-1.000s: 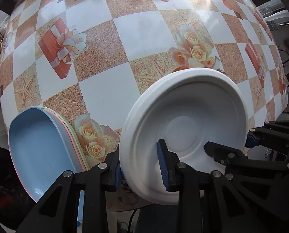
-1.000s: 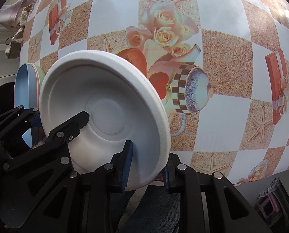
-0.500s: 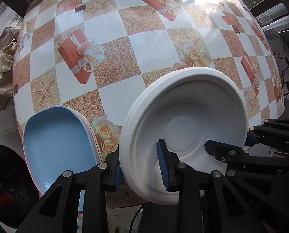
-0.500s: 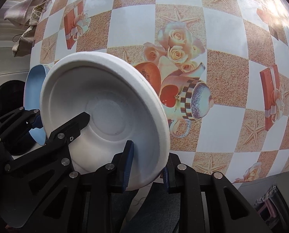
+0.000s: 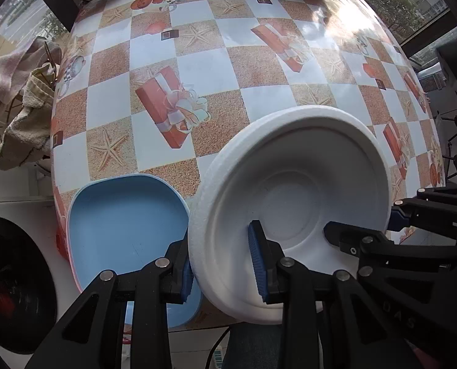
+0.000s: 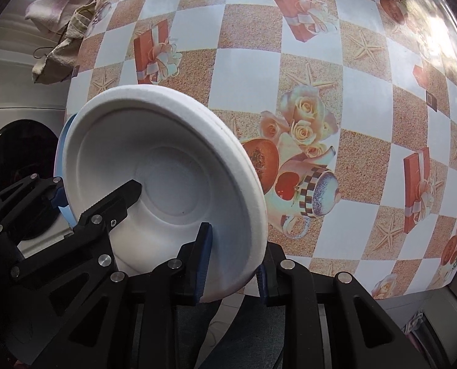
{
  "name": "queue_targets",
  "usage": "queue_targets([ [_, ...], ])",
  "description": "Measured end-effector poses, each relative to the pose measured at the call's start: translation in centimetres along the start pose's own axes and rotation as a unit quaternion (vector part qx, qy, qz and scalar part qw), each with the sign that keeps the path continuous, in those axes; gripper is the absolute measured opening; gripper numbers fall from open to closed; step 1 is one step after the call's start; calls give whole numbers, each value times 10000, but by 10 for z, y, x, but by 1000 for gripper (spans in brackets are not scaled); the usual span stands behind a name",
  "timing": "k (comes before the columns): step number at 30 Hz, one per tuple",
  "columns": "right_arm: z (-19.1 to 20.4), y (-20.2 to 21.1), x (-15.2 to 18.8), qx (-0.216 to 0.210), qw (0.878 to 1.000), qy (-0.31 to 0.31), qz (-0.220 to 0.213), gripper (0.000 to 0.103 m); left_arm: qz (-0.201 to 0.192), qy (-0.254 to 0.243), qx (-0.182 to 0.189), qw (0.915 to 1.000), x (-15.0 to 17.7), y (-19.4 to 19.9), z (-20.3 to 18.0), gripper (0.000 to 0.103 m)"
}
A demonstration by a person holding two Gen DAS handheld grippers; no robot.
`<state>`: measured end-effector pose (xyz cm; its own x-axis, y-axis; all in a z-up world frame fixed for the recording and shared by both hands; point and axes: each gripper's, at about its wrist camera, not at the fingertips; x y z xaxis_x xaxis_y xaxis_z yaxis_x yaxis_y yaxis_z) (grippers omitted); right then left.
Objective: Organize plates and bowls
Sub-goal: 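Lift the nested bowls and carry them over the blue plate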
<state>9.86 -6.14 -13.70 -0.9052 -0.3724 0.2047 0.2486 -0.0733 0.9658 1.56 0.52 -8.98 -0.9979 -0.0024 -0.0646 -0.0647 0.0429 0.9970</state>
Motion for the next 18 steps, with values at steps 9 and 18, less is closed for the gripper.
queue_targets([
  [9,29,17,10,92,9995,266,-163,29,-227,230,-97,9994,6,10,12,35],
  [18,39,27,0,142,9976,638,-215,29,-344,589,-201,9975,19,20,32,35],
])
Point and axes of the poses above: each gripper's, at about its wrist camera, not at the fingertips, and y roughly against the way its jaws point, z to its left, x to its underside, and after that the axes turned 13 degrees about -y, right-handed
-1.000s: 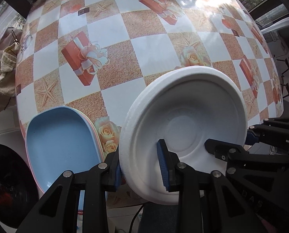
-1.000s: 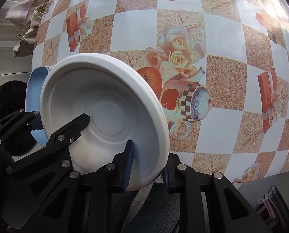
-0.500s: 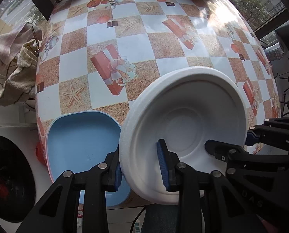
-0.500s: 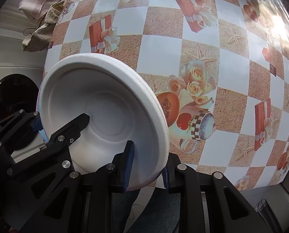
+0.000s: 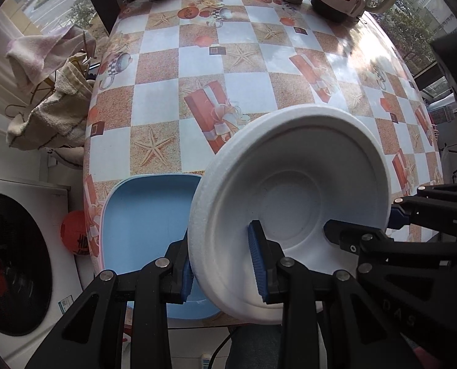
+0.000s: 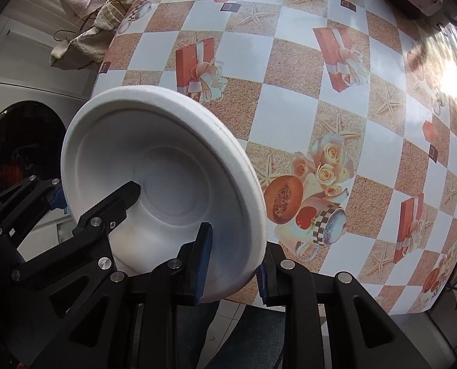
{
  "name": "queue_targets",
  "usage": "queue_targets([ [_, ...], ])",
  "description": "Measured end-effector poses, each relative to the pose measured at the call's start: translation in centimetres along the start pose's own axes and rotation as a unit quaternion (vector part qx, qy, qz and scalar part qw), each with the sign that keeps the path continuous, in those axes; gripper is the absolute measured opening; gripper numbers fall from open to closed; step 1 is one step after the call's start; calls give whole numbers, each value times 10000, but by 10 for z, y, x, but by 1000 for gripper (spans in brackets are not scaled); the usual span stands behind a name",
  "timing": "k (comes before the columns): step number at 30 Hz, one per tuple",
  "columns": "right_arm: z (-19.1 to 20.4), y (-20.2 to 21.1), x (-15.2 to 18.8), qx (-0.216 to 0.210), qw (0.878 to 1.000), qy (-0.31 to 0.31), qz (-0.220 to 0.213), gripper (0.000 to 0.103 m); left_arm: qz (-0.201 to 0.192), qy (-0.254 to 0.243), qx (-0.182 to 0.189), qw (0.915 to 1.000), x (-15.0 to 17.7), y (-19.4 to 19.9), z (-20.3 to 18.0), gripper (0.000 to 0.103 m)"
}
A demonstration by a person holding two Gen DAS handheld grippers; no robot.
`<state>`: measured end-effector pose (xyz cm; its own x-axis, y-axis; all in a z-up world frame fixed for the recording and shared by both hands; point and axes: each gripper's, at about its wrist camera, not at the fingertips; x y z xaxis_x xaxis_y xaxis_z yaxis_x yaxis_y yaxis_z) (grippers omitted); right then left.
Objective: Organize plates and bowls
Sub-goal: 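Lift the nested bowls and carry them over the blue plate, then lower the bowls onto the blue plate and open both grippers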
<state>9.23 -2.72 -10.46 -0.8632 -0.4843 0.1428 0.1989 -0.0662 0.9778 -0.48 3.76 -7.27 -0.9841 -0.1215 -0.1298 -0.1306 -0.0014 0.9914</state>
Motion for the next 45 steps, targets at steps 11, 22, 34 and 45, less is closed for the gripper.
queue_targets([
  [11,39,-1,-4,-19,9987,501,48,29,-16,535,-194,9984,22,7,32,35],
  [22,80,-18,-2,-50,9953,942,218,29,131,983,-326,9945,49,6,59,35],
  [34,116,-40,-5,-3,9916,1246,348,29,318,1335,-296,9901,65,-1,80,35],
  [45,125,-55,-8,73,9908,1256,494,29,481,1532,-248,9867,68,-16,91,35],
])
Point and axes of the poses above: each gripper's, at about its wrist camera, not at the fingertips, and y roughly against the way its jaws point, z to its left, x to its underside, and after that the axes turned 13 degrees about -y, right-handed
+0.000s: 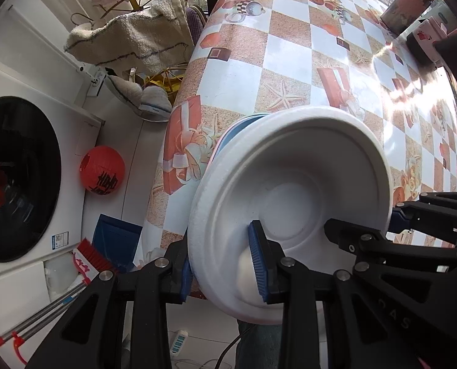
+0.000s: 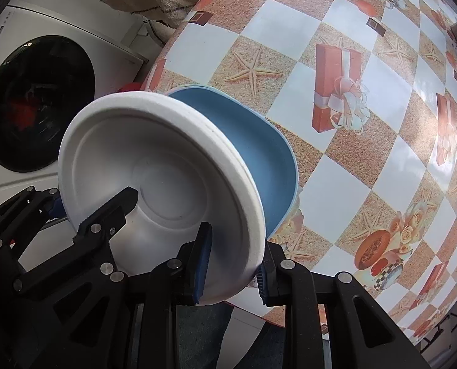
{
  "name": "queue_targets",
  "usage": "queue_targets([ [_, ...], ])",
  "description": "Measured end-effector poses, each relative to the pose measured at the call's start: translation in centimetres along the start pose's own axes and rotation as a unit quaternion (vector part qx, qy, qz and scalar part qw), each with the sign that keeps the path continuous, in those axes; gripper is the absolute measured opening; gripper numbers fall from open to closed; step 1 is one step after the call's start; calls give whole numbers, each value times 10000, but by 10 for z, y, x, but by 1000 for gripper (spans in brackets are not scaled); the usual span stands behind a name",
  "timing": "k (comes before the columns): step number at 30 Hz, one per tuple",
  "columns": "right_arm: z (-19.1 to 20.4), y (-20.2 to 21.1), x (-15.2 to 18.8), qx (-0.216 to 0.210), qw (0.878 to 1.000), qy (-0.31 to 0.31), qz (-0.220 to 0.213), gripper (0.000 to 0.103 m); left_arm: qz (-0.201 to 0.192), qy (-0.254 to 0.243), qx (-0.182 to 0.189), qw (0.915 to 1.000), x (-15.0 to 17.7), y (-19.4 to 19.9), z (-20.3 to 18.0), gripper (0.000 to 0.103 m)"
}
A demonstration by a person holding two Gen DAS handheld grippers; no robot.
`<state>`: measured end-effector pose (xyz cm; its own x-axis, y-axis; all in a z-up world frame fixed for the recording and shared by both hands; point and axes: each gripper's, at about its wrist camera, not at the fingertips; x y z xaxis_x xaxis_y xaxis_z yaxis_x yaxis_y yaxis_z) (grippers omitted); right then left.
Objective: Organize plates and bowls
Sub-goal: 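Lower the bowls onto the blue plate and open both grippers, then withdraw both grippers from the stacked plates and bowls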
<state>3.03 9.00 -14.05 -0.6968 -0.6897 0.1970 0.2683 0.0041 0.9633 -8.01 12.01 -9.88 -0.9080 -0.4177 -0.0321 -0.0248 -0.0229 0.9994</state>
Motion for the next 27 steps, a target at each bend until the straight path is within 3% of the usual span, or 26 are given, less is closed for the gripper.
queue_targets([
  [9,4,-16,-8,34,10000,-37,73,29,63,75,14,10000,-1,-12,5,35],
  [11,5,-17,-8,49,10000,-12,27,29,-42,50,-141,9999,-1,-10,3,36],
  [14,4,-12,-6,107,9999,71,-84,29,-131,10,-336,9994,-1,-5,2,45],
  [19,0,5,0,173,9993,137,-294,29,-433,-11,-436,9981,0,13,7,71],
  [20,-2,10,2,197,9991,141,-344,36,-470,-58,-534,9974,0,16,7,72],
  [21,-6,14,4,279,9987,122,-411,53,-496,-127,-653,9966,1,20,10,75],
  [22,-10,19,5,364,9980,90,-512,63,-504,-196,-754,9957,1,24,11,82],
  [24,-19,29,8,306,9972,5,-683,91,-547,-341,-802,9947,3,31,11,84],
  [26,-26,39,12,143,9965,-73,-815,103,-652,-506,-786,9935,5,40,9,84],
  [27,-28,45,14,112,9957,-88,-916,102,-697,-605,-810,9924,6,45,6,84],
])
Point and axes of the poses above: each gripper's, at about its wrist camera, not at the fingertips, and y roughly against the way its jaws point, z to its left, x to its underside, and after that the axes turned 13 degrees about -y, right-handed
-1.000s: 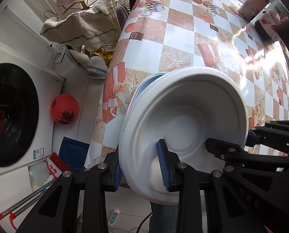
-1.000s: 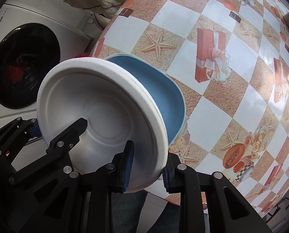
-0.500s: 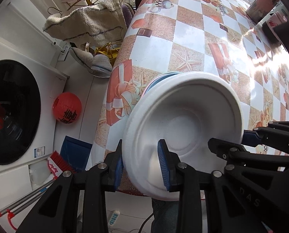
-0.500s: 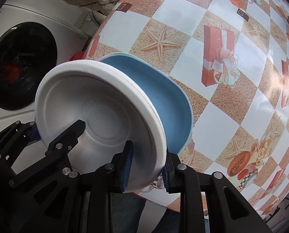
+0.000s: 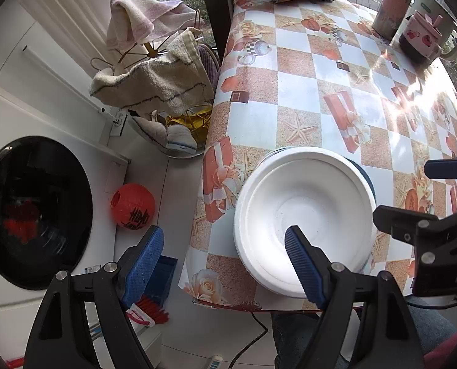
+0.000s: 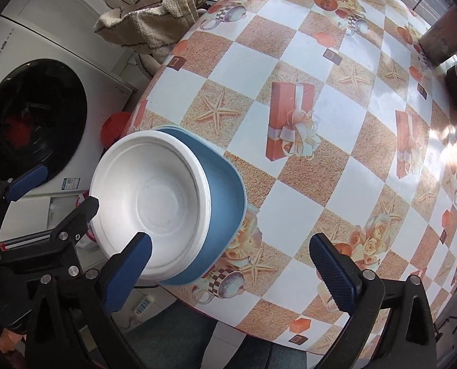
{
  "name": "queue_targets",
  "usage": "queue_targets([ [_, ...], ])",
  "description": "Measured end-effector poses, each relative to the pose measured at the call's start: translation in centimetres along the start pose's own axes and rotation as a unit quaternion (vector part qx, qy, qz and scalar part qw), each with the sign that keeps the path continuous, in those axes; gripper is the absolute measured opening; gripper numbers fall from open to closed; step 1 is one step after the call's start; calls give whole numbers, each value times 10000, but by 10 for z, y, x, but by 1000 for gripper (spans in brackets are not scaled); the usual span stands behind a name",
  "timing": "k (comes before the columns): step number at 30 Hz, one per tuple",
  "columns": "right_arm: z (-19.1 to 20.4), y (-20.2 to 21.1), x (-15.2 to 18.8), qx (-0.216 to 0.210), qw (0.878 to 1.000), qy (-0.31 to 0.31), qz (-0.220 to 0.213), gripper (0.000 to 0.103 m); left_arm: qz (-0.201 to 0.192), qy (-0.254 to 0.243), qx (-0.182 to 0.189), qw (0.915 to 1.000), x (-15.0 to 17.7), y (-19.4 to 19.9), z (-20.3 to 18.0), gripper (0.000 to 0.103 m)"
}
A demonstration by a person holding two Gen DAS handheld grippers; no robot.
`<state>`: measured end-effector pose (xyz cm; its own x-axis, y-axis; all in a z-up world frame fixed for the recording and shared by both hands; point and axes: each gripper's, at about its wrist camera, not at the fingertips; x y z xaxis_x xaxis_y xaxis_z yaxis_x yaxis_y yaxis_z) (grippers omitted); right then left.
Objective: Organize plates and bowls
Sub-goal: 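Withdraw both grippers from the stacked plates and bowls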
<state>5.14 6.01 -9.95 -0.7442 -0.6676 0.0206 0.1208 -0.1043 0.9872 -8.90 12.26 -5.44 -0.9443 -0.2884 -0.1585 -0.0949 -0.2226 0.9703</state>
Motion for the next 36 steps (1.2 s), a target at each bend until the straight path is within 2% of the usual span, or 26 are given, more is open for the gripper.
queue_targets([
  [3,-1,13,3,94,9999,43,-116,102,-120,-333,-3,9994,-1,14,-9,84],
  [6,2,18,6,129,9999,68,-1,102,-53,-622,74,9980,-1,22,-20,84],
  [9,9,30,11,186,9995,155,-181,102,9,-779,248,9967,1,27,-28,84],
  [12,16,33,16,240,9990,226,-308,102,105,-823,341,9960,2,27,-33,84],
  [17,19,27,23,255,9992,264,-146,102,133,-891,426,9950,2,28,-40,84],
  [36,21,20,19,247,9995,215,-13,103,188,-935,424,9945,3,27,-42,84],
])
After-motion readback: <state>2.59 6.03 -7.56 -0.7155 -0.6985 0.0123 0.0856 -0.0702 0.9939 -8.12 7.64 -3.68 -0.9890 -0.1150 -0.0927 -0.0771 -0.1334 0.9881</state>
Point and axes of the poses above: each gripper's, at about its wrist camera, not at the fingertips, and y roughly against the way its jaws point, z to its left, x to its underside, and after that the axes turned 13 degrees about -y, right-handed
